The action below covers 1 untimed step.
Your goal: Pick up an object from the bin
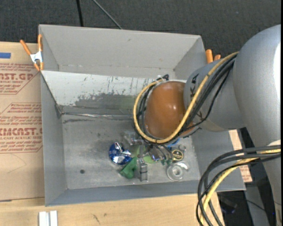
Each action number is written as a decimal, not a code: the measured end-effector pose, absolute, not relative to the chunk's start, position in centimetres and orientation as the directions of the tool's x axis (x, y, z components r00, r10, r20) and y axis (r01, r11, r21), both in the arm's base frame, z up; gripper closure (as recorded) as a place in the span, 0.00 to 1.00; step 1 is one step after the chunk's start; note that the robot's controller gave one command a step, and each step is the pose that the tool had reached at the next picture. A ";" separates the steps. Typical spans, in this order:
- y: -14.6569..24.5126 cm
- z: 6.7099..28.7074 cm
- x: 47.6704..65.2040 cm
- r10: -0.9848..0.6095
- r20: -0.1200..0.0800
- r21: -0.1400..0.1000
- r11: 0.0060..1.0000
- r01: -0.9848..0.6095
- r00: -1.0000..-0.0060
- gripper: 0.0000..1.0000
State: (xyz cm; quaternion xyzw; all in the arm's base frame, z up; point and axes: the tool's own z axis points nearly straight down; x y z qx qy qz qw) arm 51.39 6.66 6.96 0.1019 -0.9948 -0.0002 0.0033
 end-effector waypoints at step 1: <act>7.6 14.2 53.4 -0.349 -0.008 -0.001 0.937 -0.349 -0.937 0.00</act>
Offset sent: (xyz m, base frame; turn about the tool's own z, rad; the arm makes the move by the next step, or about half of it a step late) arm 0.0186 0.0081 0.0695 -0.1499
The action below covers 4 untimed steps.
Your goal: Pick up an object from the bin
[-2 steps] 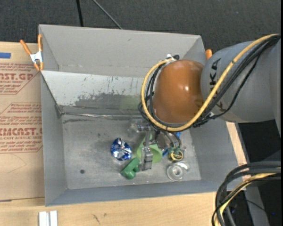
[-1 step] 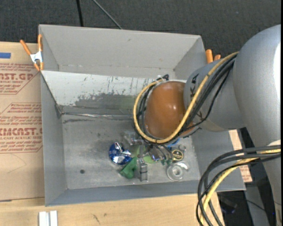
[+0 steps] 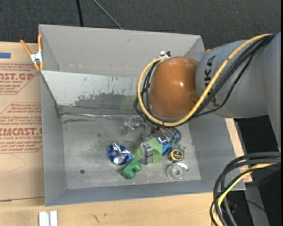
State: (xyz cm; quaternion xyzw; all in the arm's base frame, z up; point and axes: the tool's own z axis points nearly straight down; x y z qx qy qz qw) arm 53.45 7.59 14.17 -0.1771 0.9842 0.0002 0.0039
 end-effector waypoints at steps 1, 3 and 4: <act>7.6 13.9 53.3 -0.347 -0.002 0.001 0.938 -0.347 -0.938 1.00; 9.2 7.3 51.6 -0.093 0.001 0.000 0.996 -0.093 -0.996 0.00; 9.4 7.6 51.5 -0.096 0.010 0.003 0.995 -0.096 -0.995 1.00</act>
Offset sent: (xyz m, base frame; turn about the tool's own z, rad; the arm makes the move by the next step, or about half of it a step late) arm 0.0000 0.0000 0.0000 0.0000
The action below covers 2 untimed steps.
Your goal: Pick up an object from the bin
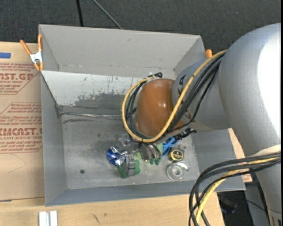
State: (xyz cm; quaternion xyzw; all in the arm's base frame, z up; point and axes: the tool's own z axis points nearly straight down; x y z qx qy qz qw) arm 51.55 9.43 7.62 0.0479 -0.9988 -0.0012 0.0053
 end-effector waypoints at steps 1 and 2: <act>10.6 19.6 49.7 0.208 -0.005 0.003 0.978 0.208 -0.978 1.00; 9.8 18.6 49.8 0.508 0.000 0.000 0.861 0.508 -0.861 1.00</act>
Offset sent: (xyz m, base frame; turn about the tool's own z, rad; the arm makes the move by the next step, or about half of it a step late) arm -0.0198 0.0100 0.1176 0.3061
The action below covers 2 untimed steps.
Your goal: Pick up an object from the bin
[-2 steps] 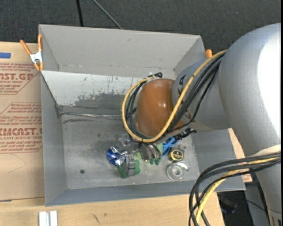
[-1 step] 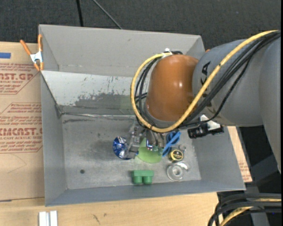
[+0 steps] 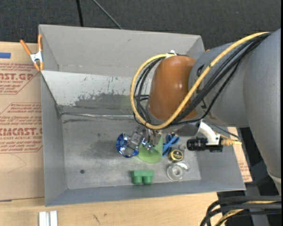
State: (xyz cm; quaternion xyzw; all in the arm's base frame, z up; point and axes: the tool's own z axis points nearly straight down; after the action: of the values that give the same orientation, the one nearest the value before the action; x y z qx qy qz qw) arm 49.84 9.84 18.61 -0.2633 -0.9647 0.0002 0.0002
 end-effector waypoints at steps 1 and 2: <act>10.0 23.8 50.1 0.516 -0.004 0.004 0.857 0.516 -0.857 1.00; 10.0 23.5 50.0 0.517 -0.001 0.000 0.856 0.517 -0.856 0.00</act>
Offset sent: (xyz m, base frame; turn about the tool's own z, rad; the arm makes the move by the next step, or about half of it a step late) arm 0.0012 0.0010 0.0488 0.0108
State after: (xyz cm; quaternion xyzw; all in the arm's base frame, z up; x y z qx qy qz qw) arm 50.00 9.97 23.45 -0.2681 -0.9634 0.0001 -0.0006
